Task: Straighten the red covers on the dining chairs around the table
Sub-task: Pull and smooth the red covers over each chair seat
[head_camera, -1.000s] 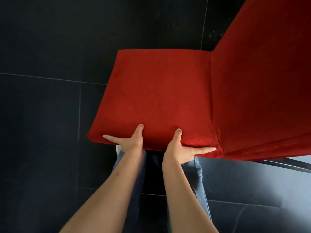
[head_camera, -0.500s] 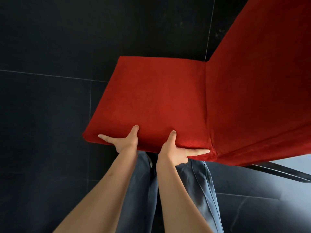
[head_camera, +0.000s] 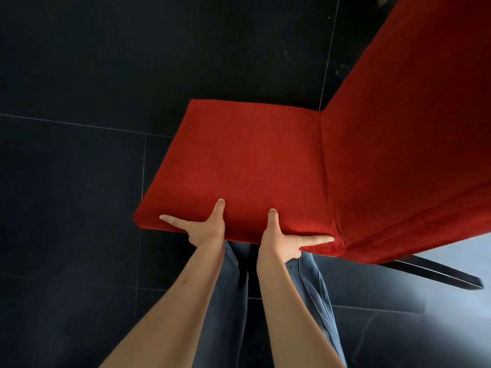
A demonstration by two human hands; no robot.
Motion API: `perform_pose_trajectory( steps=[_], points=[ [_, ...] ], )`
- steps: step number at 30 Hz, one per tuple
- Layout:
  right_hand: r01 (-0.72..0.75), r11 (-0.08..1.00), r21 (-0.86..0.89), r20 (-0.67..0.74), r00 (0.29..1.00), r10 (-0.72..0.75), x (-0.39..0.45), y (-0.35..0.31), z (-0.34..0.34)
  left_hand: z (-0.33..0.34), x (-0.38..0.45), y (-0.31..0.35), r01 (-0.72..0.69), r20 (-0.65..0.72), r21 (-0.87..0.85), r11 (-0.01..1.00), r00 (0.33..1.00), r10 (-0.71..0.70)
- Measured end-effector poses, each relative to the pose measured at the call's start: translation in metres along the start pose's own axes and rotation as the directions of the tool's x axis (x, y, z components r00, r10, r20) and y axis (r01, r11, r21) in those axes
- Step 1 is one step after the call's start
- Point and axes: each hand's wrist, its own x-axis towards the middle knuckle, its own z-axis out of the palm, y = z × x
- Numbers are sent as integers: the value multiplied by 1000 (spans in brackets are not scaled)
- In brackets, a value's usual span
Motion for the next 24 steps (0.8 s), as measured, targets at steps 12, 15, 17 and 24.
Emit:
perform_pose_trajectory(
  steps=[12,15,17,24],
  points=[
    [-19,997,-76,13,1000,20,-8,-30,0,-2,-15,24,11,21,49,999,1000,-12],
    [-33,996,-77,22,999,34,-11,-40,2,-3,-20,32,23,20,69,997,999,-25],
    [-38,995,-94,21,999,40,-12,-47,3,-1,-23,39,30,12,92,995,999,-32],
    [-62,986,-156,15,998,65,-19,-80,7,6,-41,68,72,0,94,993,997,-72]
  ],
)
